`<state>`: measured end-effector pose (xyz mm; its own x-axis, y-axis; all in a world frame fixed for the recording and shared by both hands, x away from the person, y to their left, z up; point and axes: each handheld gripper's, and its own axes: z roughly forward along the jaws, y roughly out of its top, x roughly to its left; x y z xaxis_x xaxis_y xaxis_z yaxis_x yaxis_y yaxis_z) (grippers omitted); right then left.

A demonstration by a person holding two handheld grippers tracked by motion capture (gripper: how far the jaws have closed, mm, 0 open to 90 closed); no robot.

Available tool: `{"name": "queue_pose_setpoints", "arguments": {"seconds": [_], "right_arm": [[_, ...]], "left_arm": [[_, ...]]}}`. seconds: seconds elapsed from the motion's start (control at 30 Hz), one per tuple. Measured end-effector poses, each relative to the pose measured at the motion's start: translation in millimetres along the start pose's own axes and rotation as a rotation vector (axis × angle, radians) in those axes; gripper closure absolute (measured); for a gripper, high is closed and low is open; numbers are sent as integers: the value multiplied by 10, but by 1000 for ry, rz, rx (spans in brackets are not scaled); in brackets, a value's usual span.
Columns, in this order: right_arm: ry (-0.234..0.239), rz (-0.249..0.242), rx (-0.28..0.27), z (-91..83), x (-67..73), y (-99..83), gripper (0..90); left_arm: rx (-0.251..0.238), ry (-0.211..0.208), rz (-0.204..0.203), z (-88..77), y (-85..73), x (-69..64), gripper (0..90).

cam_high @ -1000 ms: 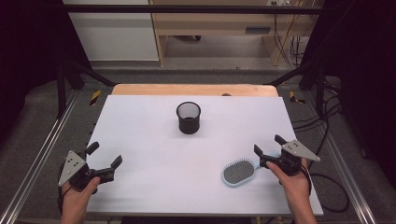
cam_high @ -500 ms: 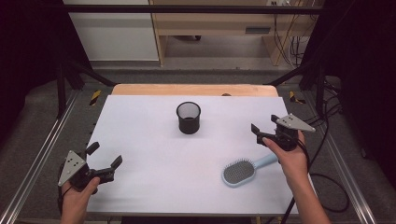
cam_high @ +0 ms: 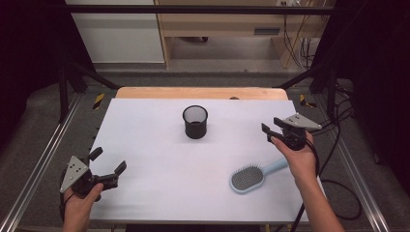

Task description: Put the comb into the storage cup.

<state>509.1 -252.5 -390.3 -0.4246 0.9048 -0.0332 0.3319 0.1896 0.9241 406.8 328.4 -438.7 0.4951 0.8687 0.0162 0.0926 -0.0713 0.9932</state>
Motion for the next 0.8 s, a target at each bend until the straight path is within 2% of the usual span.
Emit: {"name": "queue_pose_setpoints", "arguments": {"seconds": [0.03, 0.07, 0.1, 0.13, 0.17, 0.2, 0.23, 0.3, 0.4, 0.5, 0.57, 0.8], "right_arm": [[2, -16, 38, 29, -16, -21, 620], [2, -16, 38, 29, -16, -21, 620], [0, -13, 86, 61, -38, -51, 697], [0, -13, 86, 61, -38, -51, 697], [-8, 0, 142, 95, -70, -91, 731], [-8, 0, 142, 95, -70, -91, 731], [-17, 10, 179, 113, -94, -140, 762], [-20, 13, 191, 115, -102, -165, 780], [-23, 25, 228, 94, -123, -249, 866], [-26, 22, 254, 89, -140, -297, 900], [-27, 10, 297, 91, -173, -377, 900], [-21, 13, 370, 101, -219, -529, 900]], "left_arm": [[-1, 0, 0, -1, 0, 1, 10], [-1, 0, 0, -3, 0, 2, 10], [-1, 0, -1, -3, 0, 2, 10], [-1, 0, -1, -3, 0, 3, 10], [-1, -1, -3, -2, -1, 2, 10], [-1, -1, 0, -2, -1, 2, 10], [-2, -2, 4, -3, -1, 1, 14], [-2, -2, 9, -7, 3, 3, 14], [-2, 0, 5, -9, 3, 6, 14], [1, 0, 4, -8, 1, 8, 14], [2, -1, 6, -7, 2, 4, 13], [4, 0, 9, -7, -1, 4, 13]]}}
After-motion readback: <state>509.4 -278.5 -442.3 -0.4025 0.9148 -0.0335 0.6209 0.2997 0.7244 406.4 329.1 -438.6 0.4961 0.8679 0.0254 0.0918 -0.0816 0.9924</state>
